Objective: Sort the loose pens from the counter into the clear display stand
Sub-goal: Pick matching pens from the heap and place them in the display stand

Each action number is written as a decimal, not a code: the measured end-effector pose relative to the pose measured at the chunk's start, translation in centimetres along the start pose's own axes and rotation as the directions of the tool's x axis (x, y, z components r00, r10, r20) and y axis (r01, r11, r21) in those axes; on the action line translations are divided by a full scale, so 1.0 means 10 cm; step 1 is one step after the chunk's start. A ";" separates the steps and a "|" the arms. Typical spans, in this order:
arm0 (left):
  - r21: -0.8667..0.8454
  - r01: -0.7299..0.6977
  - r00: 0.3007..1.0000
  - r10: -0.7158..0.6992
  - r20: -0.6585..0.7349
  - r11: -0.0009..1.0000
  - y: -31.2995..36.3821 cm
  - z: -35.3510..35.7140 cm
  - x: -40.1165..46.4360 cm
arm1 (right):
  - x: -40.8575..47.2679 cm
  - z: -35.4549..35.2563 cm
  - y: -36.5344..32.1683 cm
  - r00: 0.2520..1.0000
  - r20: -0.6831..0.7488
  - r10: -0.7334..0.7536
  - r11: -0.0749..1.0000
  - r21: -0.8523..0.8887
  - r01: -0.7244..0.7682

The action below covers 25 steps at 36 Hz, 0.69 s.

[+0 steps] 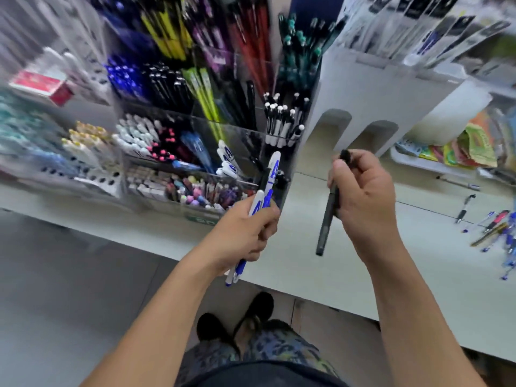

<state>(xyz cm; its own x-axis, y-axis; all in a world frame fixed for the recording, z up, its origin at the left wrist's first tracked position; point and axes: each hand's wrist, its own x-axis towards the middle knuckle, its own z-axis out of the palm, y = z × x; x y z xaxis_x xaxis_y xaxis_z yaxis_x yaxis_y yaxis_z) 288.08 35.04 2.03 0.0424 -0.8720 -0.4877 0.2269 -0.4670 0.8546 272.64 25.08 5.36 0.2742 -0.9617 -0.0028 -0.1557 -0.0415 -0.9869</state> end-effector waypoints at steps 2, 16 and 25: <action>0.043 -0.002 1.000 0.001 0.012 0.999 0.06 -0.04 -0.02 | 0.04 0.13 0.02 0.993 0.116 0.010 0.995 -0.099 0.001; -0.092 -0.017 0.987 0.002 -0.160 0.996 0.12 -0.50 -0.05 | 0.51 0.52 0.17 0.913 -0.088 -0.398 0.869 -0.355 0.345; 0.178 -0.024 1.000 0.022 0.015 0.984 0.34 -0.75 0.09 | 0.36 0.68 0.24 0.884 -0.178 -0.433 0.811 -0.504 0.296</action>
<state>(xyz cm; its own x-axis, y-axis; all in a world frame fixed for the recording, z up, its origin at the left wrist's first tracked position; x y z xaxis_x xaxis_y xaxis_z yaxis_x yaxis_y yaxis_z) 296.21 33.73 3.15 0.0327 -0.8841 -0.4662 0.0490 -0.4645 0.8842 279.69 23.35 1.92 0.1406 -0.8801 0.4536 -0.5234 -0.4550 -0.7205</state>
